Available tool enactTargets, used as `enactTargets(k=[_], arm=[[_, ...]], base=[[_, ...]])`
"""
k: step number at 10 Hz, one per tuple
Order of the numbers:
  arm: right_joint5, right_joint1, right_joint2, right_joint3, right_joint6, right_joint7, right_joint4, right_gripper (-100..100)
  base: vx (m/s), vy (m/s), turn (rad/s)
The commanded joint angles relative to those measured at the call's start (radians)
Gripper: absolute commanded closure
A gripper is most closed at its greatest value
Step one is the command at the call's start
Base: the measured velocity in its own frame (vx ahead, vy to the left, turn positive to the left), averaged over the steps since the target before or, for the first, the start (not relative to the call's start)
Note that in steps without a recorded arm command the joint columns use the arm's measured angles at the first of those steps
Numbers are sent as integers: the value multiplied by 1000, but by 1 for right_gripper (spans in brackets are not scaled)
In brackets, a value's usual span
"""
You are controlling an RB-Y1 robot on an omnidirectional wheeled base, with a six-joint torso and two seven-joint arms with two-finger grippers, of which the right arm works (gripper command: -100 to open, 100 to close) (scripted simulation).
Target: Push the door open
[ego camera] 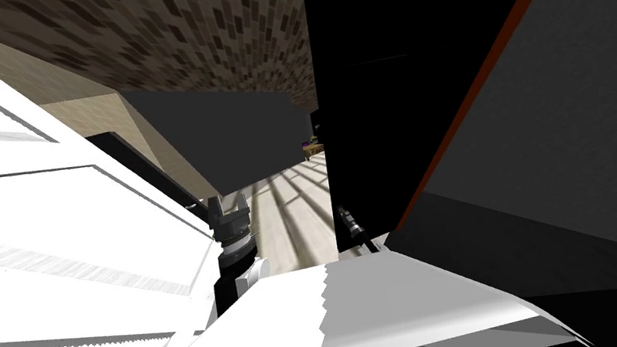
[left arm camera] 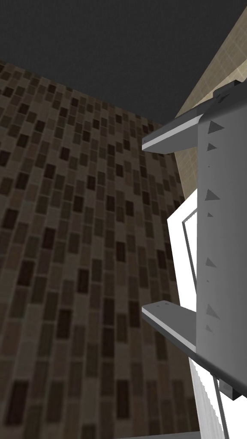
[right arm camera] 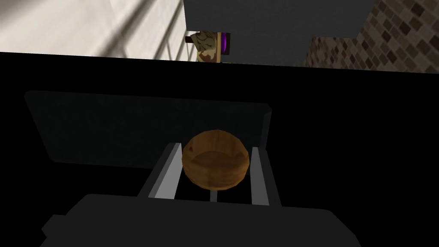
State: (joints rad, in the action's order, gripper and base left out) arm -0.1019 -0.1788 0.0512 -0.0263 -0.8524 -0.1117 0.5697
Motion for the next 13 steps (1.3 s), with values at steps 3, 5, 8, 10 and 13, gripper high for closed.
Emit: enactTargets(k=[3,5,8,10,13], arm=[[9,0,9,15,2,5,-1,100],[18,0,16,29,4,10,-1,100],[29,0,23,47,7,16,-1,100],[45,-1,32,73,11,25,-2,100],[52,-1,35,84,12,29,-2,100]], base=[[90,36,-20],[173,69,-39],[190,51,-20],[182,81,-75],[112,50,-25]])
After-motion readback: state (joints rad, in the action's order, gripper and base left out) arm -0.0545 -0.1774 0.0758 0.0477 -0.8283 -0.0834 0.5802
